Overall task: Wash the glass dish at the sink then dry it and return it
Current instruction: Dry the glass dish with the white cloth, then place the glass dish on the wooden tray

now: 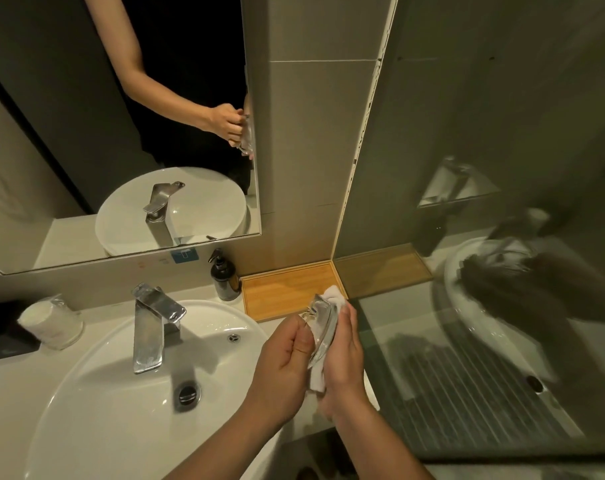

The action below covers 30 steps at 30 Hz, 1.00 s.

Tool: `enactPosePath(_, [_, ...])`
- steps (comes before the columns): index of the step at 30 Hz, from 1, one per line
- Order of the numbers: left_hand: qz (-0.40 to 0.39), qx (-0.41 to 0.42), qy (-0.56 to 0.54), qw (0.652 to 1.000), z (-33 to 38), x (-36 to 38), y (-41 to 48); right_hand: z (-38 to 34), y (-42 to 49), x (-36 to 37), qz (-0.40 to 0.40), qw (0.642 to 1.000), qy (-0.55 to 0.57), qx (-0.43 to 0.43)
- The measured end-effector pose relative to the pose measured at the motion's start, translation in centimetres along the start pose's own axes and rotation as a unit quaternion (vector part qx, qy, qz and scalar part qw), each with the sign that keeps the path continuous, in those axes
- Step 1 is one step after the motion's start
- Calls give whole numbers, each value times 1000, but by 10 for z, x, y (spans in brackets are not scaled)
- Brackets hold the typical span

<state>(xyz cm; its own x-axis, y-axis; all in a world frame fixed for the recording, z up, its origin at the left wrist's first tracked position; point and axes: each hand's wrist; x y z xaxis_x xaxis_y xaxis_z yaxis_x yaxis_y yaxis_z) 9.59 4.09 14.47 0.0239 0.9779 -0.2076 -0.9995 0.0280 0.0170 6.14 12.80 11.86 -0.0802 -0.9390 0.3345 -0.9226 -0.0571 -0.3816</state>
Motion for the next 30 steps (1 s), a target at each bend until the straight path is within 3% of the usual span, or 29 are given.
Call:
enactPosePath(5, [-24,30,28,999,-11,-8,4,-14,19,-28,-55,987,-57,137])
enactPosePath(7, [-27,40,53,997,-19,-12,5,-14,28,-43,-88,980,-97,151])
enactPosePath(9, [-32,50,97,993,-29,-15,6,2,40,-57,-90,968,-207,114])
enactPosePath(11, [-37,69,150,986,-39,-18,7,35,57,-75,-77,917,-391,30])
enactPosePath(13, [-50,87,192,976,-48,-21,9,73,71,-93,-67,834,-548,-23])
enactPosePath(14, [-58,94,211,971,-52,-23,10,90,77,-102,-73,801,-593,-30])
enactPosePath(17, [-74,102,271,954,-65,-27,13,123,84,-120,-111,760,-641,15])
enactPosePath(19, [-82,107,307,942,-73,-30,14,128,88,-126,-145,671,-728,8])
enactPosePath(20, [-86,111,324,936,-76,-32,14,124,89,-125,-155,649,-745,2])
enactPosePath(21, [-91,114,340,929,-79,-33,14,117,89,-122,-153,660,-736,4])
enactPosePath(22, [-95,116,354,923,-81,-34,14,106,88,-116,-143,694,-705,3])
enactPosePath(25, [-103,133,395,903,-85,-37,17,47,77,-80,-96,907,-410,18])
enactPosePath(26, [-104,145,412,894,-85,-37,19,26,72,-69,-100,941,-320,36])
enactPosePath(27, [-103,157,425,885,-85,-37,21,7,67,-61,-122,949,-288,44])
enactPosePath(30, [-103,192,436,873,-82,-36,27,-22,54,-47,-183,924,-333,40])
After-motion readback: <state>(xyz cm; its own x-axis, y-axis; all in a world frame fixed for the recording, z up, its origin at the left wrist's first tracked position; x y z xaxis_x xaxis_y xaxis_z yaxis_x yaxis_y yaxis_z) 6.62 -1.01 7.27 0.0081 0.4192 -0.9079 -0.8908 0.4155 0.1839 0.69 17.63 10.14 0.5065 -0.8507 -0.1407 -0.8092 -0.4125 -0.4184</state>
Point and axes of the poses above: each hand's wrist, its own y-axis towards the middle knuckle, its own x-axis out of the palm, z = x × y, and after that the axes turned 8 degrees about -z, right-handed
